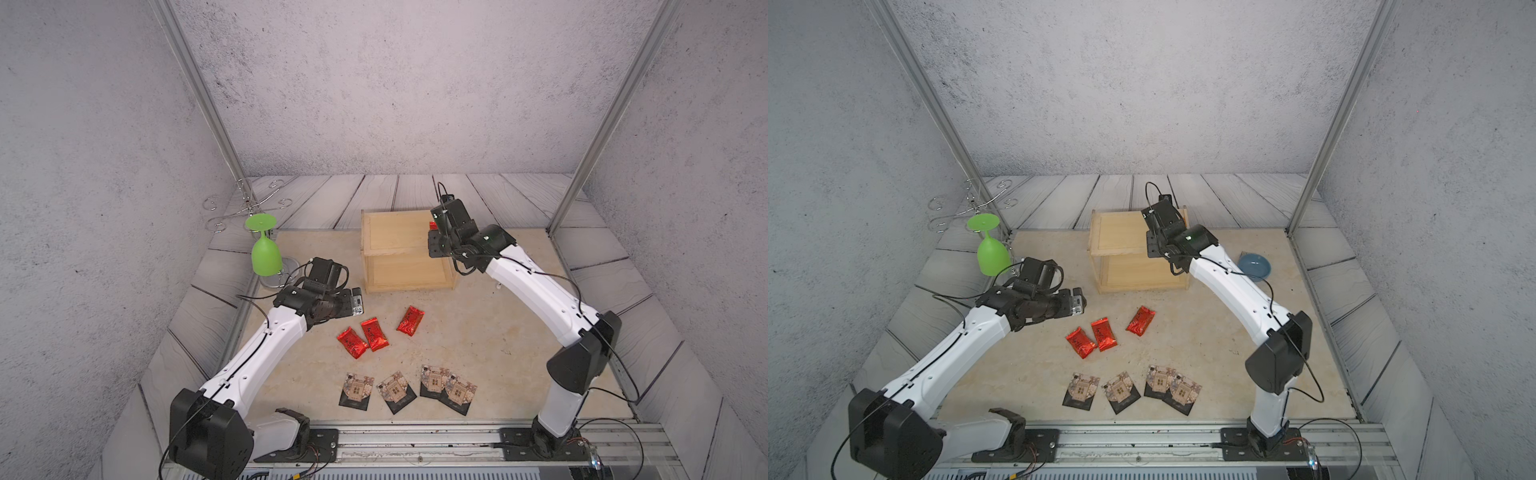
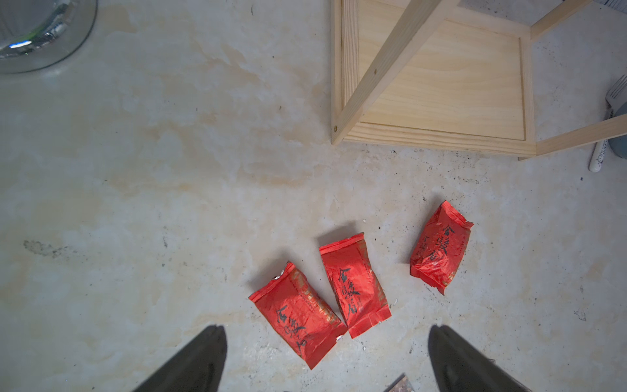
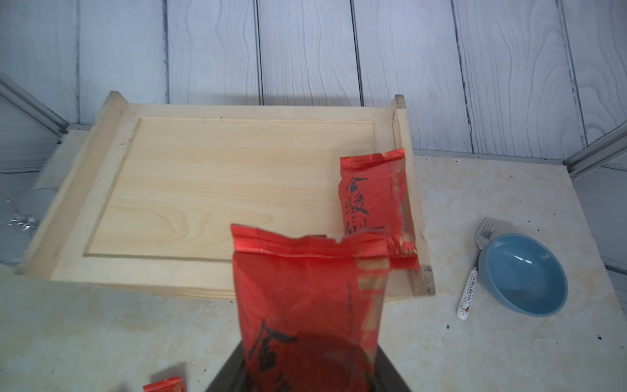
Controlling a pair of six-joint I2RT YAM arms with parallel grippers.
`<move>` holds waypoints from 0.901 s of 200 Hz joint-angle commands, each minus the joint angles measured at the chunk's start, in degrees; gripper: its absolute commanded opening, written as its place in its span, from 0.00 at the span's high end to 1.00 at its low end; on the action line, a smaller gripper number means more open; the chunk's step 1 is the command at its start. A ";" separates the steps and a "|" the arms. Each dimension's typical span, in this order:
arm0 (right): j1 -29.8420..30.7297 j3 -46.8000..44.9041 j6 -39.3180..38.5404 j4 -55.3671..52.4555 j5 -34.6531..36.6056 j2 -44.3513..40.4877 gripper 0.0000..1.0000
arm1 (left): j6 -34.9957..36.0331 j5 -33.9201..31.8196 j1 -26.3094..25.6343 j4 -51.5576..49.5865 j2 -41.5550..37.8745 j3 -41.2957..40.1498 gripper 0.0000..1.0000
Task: Place the tea bags on the shelf by color
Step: Place the tea bag on the shelf.
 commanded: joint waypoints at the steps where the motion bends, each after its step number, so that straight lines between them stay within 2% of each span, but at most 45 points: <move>1: -1.47 6.89 -3.11 -3.95 -0.73 4.76 0.54 | 0.19 1.14 0.12 0.34 0.87 0.72 0.01; 86: -2.87 17.14 -3.75 -5.27 -1.91 13.04 0.53 | 1.03 0.74 0.21 0.84 2.53 -0.94 0.01; 180: -3.59 19.80 -2.33 -4.66 -0.66 16.96 0.50 | 1.59 0.65 0.73 0.33 1.85 -0.99 0.01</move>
